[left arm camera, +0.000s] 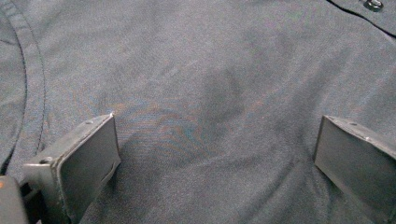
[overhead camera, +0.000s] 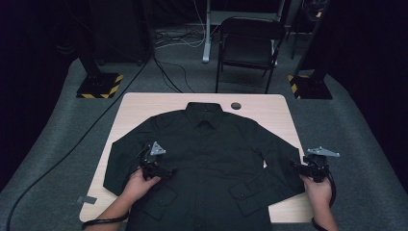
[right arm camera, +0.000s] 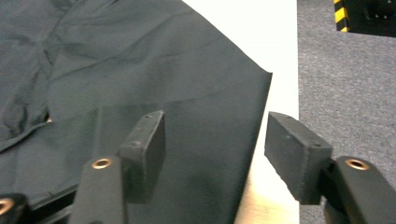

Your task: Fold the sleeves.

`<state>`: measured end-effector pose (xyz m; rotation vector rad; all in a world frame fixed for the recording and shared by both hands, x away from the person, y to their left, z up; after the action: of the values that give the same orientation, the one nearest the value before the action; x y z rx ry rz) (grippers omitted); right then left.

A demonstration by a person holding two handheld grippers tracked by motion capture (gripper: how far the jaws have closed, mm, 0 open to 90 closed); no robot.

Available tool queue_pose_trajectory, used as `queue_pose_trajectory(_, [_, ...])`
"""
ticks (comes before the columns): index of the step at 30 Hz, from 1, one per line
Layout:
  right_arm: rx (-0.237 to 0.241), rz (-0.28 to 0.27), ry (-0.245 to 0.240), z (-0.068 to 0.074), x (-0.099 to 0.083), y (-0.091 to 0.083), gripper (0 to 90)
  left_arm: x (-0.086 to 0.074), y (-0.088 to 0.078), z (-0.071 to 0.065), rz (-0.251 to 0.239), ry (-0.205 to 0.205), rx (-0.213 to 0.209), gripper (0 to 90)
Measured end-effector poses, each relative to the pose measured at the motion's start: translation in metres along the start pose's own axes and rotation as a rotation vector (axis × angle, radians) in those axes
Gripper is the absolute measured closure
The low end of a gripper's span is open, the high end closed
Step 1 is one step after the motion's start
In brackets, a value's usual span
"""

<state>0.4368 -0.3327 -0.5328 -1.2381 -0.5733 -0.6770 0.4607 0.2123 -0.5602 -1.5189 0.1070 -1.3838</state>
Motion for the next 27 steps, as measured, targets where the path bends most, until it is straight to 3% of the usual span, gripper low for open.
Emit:
queue_pose_trajectory(13, [-0.028,0.014,0.048,-0.015,-0.004,-0.001,58.1,0.000,0.000,0.000,0.000,0.000,0.000,0.0])
queue_pose_trajectory(27, [0.010,0.040,0.067,-0.017,-0.009,0.002,79.4,0.000,0.000,0.000,0.000,0.000,0.000,0.0])
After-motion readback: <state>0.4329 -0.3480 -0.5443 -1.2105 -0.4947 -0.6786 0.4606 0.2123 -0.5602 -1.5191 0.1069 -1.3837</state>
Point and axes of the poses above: each handheld gripper's, and its own axes: y roughly forward along the jaws, x roughly out of its top, z roughly to its left, the point moved 4 cm from there along y, roughly forward along the jaws, and after that the axes turned 15 degrees about y, right-handed, at the moved point
